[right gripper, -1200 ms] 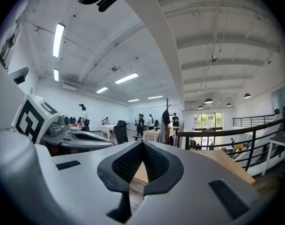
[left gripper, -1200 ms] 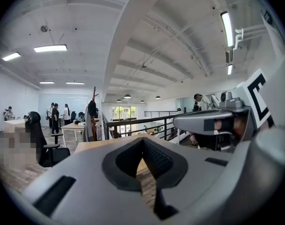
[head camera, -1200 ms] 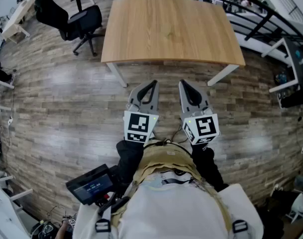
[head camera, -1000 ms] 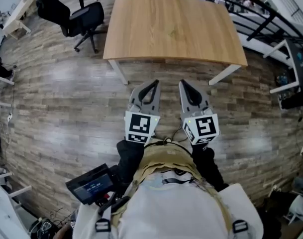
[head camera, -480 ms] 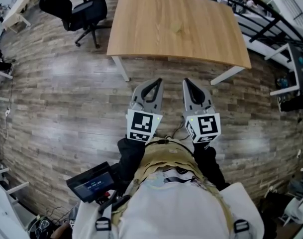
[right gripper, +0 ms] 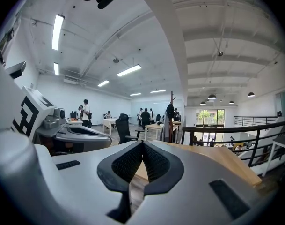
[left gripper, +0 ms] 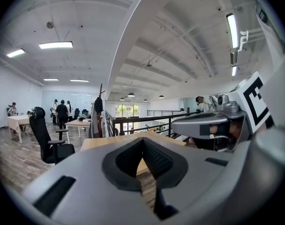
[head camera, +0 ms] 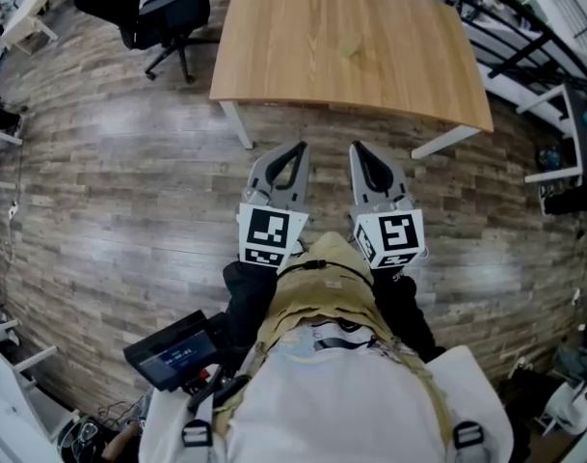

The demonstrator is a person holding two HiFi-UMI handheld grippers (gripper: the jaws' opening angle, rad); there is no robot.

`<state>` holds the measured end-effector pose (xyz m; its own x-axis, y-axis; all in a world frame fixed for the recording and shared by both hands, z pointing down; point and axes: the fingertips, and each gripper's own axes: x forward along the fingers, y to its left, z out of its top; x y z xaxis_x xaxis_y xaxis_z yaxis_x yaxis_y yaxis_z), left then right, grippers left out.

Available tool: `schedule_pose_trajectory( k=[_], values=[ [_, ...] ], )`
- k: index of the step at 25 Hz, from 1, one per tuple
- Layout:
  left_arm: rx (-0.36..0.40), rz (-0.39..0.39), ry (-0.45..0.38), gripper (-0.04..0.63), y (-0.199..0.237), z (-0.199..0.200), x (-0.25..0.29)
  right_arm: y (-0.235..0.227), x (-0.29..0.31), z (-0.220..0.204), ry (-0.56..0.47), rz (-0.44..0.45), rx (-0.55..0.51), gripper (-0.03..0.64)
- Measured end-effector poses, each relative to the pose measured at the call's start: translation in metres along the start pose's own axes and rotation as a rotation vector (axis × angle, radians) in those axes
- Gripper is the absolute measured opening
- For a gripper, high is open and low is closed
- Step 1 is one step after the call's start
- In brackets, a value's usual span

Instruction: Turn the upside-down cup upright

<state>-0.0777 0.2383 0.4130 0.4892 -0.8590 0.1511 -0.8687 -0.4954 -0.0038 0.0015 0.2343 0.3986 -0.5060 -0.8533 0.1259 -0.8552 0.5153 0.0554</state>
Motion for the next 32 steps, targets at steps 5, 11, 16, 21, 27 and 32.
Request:
schedule_pose_trajectory(
  k=[5, 11, 16, 21, 27, 32],
  values=[
    [-0.017, 0.002, 0.02, 0.002, 0.003, -0.008, 0.019, -0.015, 0.011, -0.01, 0.022, -0.002, 0.011, 0.021],
    [-0.023, 0.031, 0.062, 0.002, 0.022, -0.021, 0.055, -0.039, 0.05, -0.026, 0.045, 0.022, 0.043, 0.021],
    [-0.011, 0.107, 0.079, 0.002, 0.069, -0.013, 0.104, -0.07, 0.116, -0.023, 0.025, 0.069, 0.069, 0.021],
    [-0.022, 0.127, 0.097, 0.002, 0.098, 0.003, 0.182, -0.117, 0.178, -0.017, 0.027, 0.114, 0.083, 0.021],
    [-0.006, 0.104, 0.123, 0.002, 0.11, 0.022, 0.277, -0.177, 0.238, -0.018, 0.048, 0.141, 0.121, 0.021],
    [0.012, 0.091, 0.151, 0.002, 0.117, 0.026, 0.331, -0.219, 0.264, -0.03, 0.066, 0.142, 0.153, 0.021]
  ],
)
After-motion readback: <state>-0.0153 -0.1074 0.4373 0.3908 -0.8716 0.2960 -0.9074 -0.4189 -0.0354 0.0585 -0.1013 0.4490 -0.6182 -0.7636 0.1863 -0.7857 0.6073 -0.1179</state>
